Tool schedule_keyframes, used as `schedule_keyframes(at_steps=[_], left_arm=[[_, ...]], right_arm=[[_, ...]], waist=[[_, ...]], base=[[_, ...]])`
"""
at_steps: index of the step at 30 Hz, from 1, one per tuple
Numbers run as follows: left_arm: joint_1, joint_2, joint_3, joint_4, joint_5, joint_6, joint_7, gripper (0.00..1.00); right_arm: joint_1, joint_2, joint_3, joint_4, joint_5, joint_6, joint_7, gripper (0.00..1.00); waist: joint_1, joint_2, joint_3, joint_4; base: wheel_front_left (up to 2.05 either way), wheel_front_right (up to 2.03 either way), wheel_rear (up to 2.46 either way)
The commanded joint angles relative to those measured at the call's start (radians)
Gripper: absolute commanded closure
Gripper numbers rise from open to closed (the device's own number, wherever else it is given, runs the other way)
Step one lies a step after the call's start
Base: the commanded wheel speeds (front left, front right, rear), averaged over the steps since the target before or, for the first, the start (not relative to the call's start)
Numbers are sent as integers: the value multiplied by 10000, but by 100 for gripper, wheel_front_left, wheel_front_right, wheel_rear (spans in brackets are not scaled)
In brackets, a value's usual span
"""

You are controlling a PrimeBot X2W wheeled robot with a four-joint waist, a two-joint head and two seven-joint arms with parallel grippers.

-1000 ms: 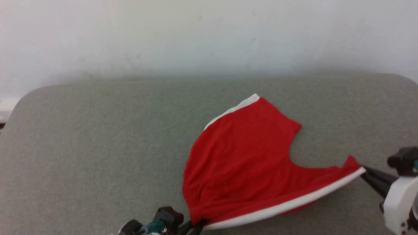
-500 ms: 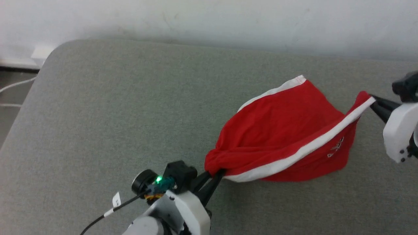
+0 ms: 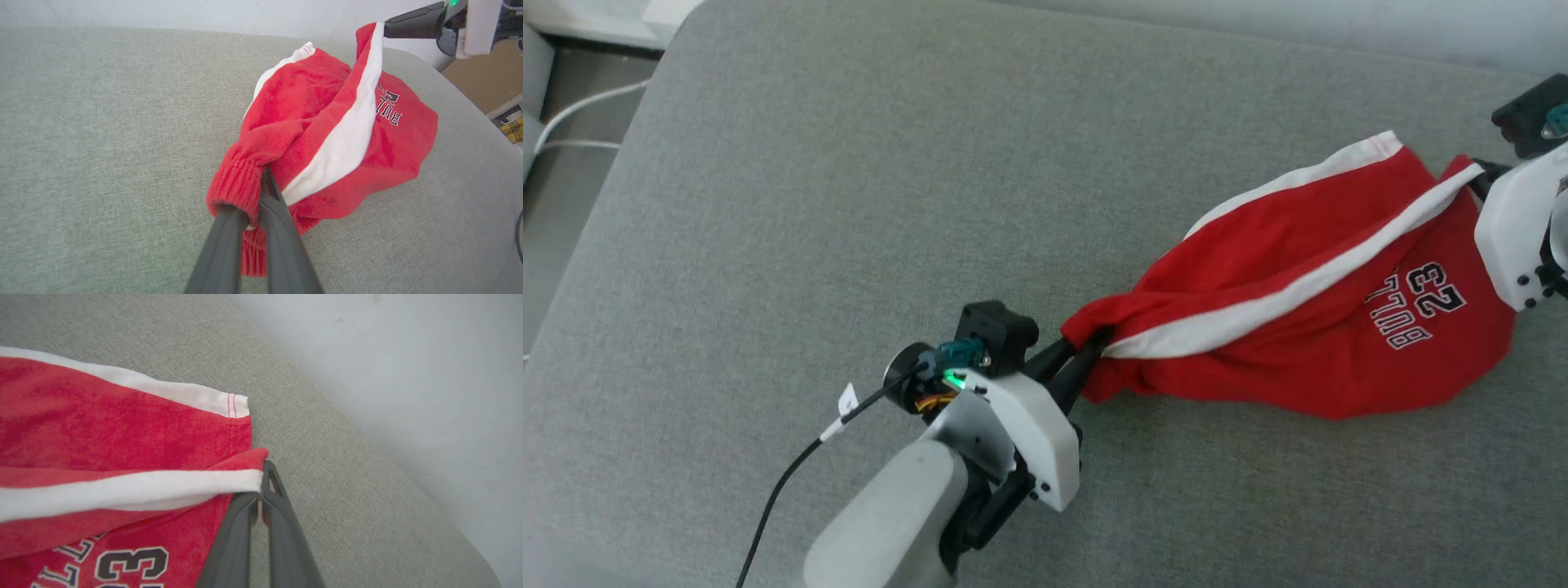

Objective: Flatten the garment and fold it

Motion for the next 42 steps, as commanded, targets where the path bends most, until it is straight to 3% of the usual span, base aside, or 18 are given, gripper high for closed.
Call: schedule_keyframes(at_steps=[1,9,23,24,25,33,42], left_arm=[[-259,-133,96,169,-97,-6,-24,100],[-753,-517,135,887,-244,12,-101,100],[-1114,-749,139,1534,-203,49,-724,100],[-1110,-731,128,1594,-160,79,-772,55],[-1096,-718,122,1644,-111,119,-849,0],[-634,-536,525,1694,-263,335,-1745,0],[537,110,1463,1060,-310,993,-3328,0]], right_arm=[[-318,91,156,309,-55,-21,-100,100],[-1363,394,655,1975,-252,-21,-773,100],[-2195,1092,1555,3600,-327,-21,-2131,100],[-2174,1168,1584,3688,-243,-21,-2256,53],[-2140,1244,1594,3765,-134,-21,-2396,0],[-1654,1554,1801,4050,628,-21,-3623,0],[-543,1592,1419,3761,1459,-21,-5419,0]], waist=[[-2,0,391,267],[-2,0,769,445],[-2,0,906,378],[-2,0,841,354],[-2,0,765,330],[-2,0,-378,15],[-2,0,-1719,-578]], base=[[0,0,0],[0,0,0],[0,0,0],[0,0,0],[0,0,0],[0,0,0],[0,0,0]])
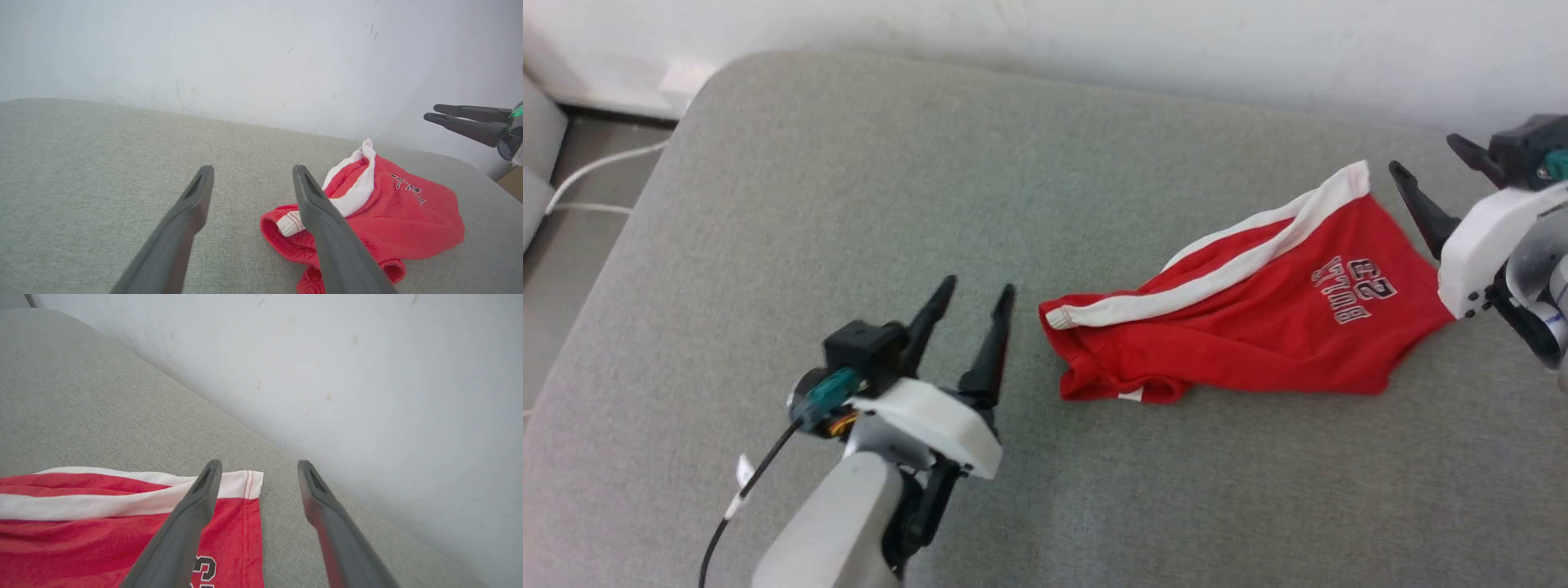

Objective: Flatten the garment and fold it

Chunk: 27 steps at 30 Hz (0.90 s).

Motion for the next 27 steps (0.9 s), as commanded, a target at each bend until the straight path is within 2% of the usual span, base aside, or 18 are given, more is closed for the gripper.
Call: schedule_keyframes(at_steps=[1,4,9,14,17,21,27], left_arm=[[296,166,188,-196,102,177,-305,0],[649,383,304,-403,503,419,-600,0],[1264,376,736,-795,876,802,-764,0],[2349,20,1539,-1609,1508,1060,-781,0],[2953,-137,1778,-1647,1856,1036,-783,0],[3480,-382,1742,-1258,2006,884,-783,0],[3293,-615,1545,-336,1705,754,-227,0]], right_arm=[[343,7,-204,-122,177,-21,-282,0],[842,43,-637,-309,331,-21,-580,0],[1646,182,-1634,-686,343,-21,-745,0],[3122,542,-3923,-2040,-519,-21,-760,0],[4365,1120,-5656,-3027,-1240,-21,-761,0],[6172,2248,-7719,-4603,-2350,-21,-762,0],[8206,3634,-8785,-6604,-3858,-21,-725,0]], waist=[[2,0,-757,-526],[2,0,-1013,-686],[2,0,-1286,-934],[2,0,-1528,-1289],[2,0,-1634,-1507],[2,0,-1701,-1780],[2,0,-1591,-2182]], base=[[0,0,0],[0,0,0],[0,0,0],[0,0,0],[0,0,0],[0,0,0],[0,0,0]])
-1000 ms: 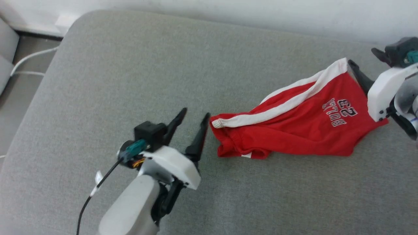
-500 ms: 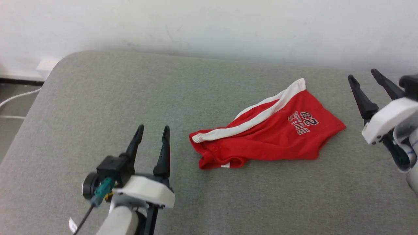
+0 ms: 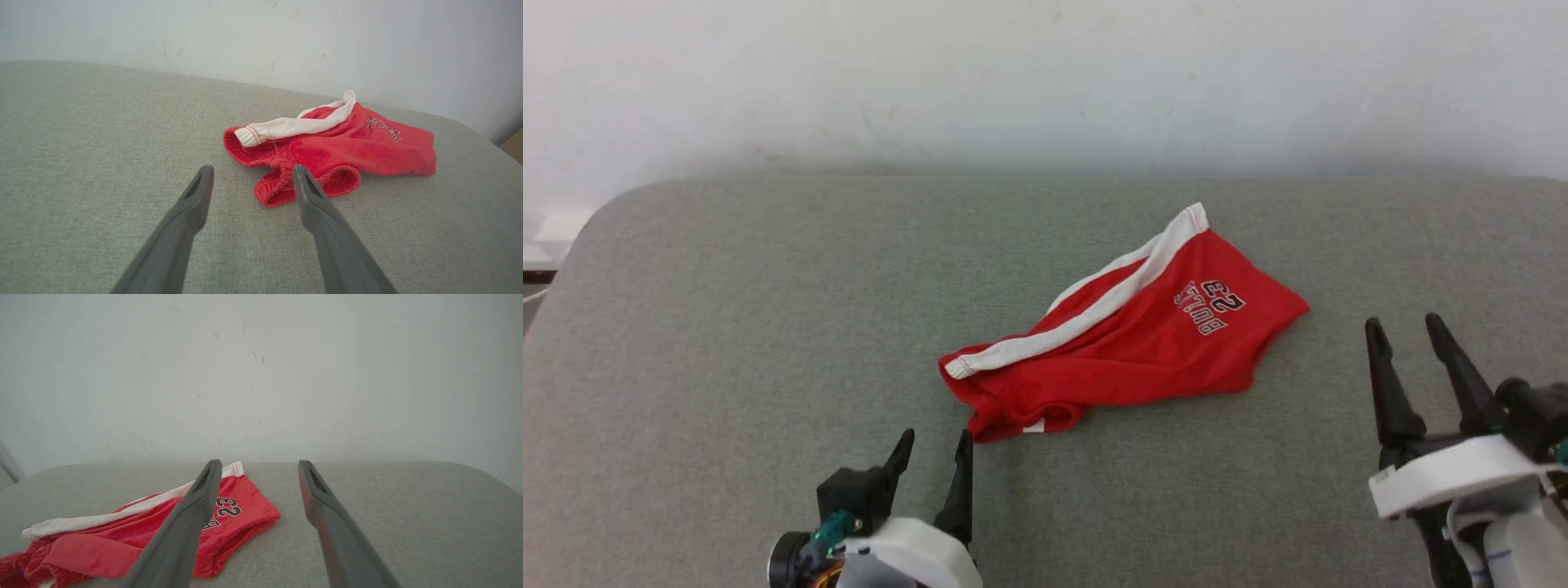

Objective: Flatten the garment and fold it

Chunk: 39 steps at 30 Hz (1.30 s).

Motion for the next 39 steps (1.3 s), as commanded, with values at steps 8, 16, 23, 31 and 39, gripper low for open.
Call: schedule_keyframes(at_steps=[8,16,23,31,39], left_arm=[[-1171,-202,-59,506,-487,43,1742,0],[-1717,-366,105,937,-780,566,2715,0],[-2041,-359,-45,1409,-785,592,3049,0],[-2035,-249,-470,1968,-660,578,3757,100],[-2184,-354,-679,1233,-544,267,2785,100]], right_arm=[[1017,771,-453,-1697,-814,-21,727,0],[1139,976,-559,-2123,-901,-21,878,0],[1068,1091,-510,-2027,-1033,-21,814,0],[644,752,-360,-2074,-1211,-21,1004,0],[-883,-384,504,-1494,-697,-21,3636,0]], waist=[[1,-1,517,-707],[1,-1,1011,-1072],[1,-1,1371,-1191],[1,-1,1385,-968],[1,-1,1431,-241]], base=[[0,0,0],[0,0,0],[0,0,0],[0,0,0],[0,0,0]])
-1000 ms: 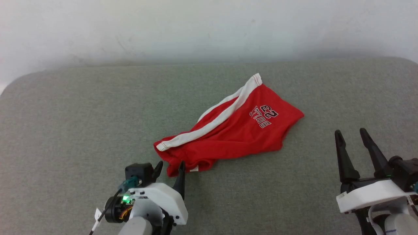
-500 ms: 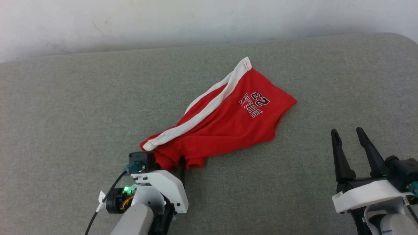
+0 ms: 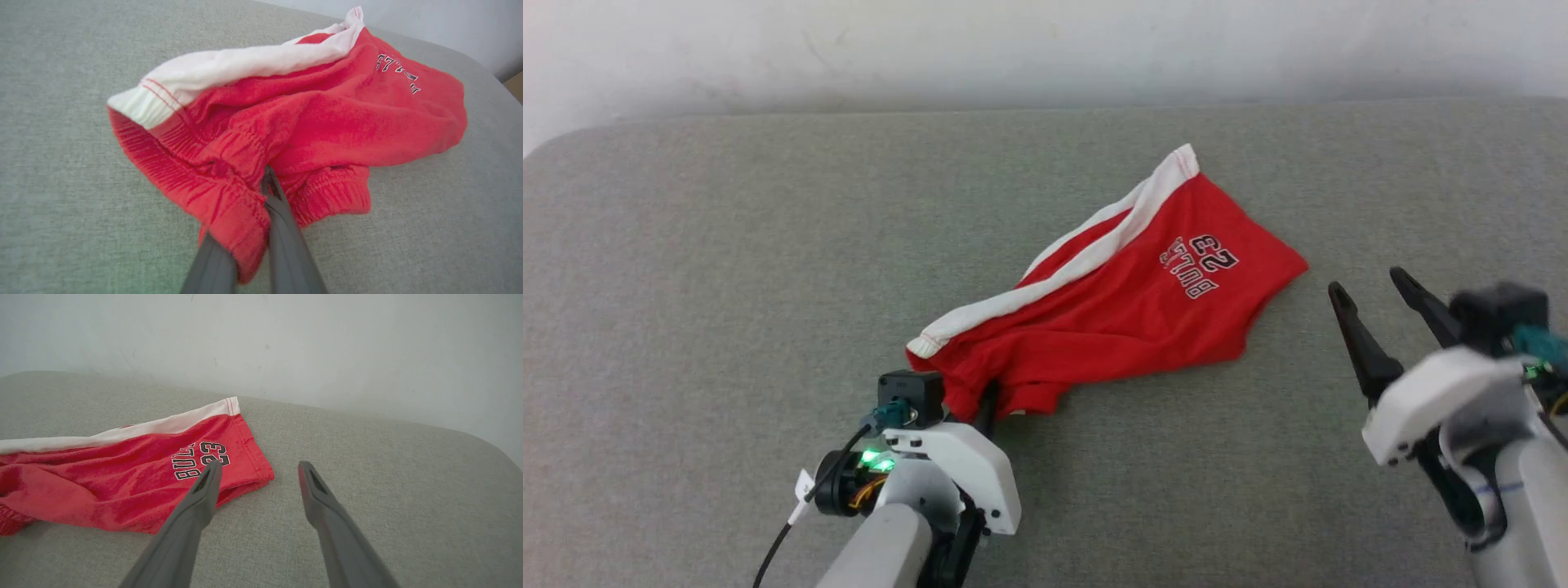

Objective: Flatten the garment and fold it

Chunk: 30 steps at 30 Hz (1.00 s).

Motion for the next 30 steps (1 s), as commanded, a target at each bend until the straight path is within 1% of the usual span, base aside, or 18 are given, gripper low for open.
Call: schedule_keyframes(at_steps=[1,3,5,7,9,12,17,23,26,27,28,30], left_arm=[[104,14,-89,-175,80,-127,-157,100],[33,-18,-246,-408,142,-241,-250,100],[-35,-40,-413,-574,229,-325,-300,100],[-89,-79,-578,-696,283,-387,-295,100],[-141,-120,-744,-777,333,-452,-299,100],[-193,-179,-955,-832,381,-522,-334,100],[-300,-254,-1261,-829,460,-613,-412,100],[-564,-331,-1485,-748,478,-700,-537,100],[-664,-358,-1550,-652,463,-719,-614,100],[-685,-361,-1565,-610,462,-720,-633,100],[-704,-357,-1577,-563,471,-718,-647,100],[-725,-326,-1585,-475,483,-709,-679,100]], right_arm=[[-634,-151,184,361,268,-19,718,0],[-1310,-395,419,922,424,-19,1562,0],[-1968,-517,467,1749,542,-19,2389,0],[-2593,-446,311,2644,730,-19,3102,0],[-3162,-410,231,3406,723,-19,3503,0],[-3838,-363,172,4414,551,-19,3729,0],[-4525,-295,295,5799,236,-19,3696,0],[-4985,-393,808,6904,56,-19,3557,0],[-5054,-452,1231,7334,97,-19,3547,0],[-5054,-444,1370,7449,189,-19,3584,57],[-5052,-458,1532,7530,279,-19,3605,100],[-5055,-551,1805,7629,460,-19,3551,100]], waist=[[0,0,104,360],[0,0,214,539],[0,0,315,714],[0,0,413,884],[0,0,490,1048],[0,0,598,1240],[0,0,751,1456],[0,0,1039,1651],[0,0,1103,1702],[0,0,1109,1710],[0,0,1105,1715],[0,0,1065,1703]], base=[[0,0,0],[0,0,0],[0,0,0],[0,0,0],[0,0,0],[0,0,0],[0,0,0],[0,0,0],[0,0,0],[0,0,0],[0,0,0],[0,0,0]])
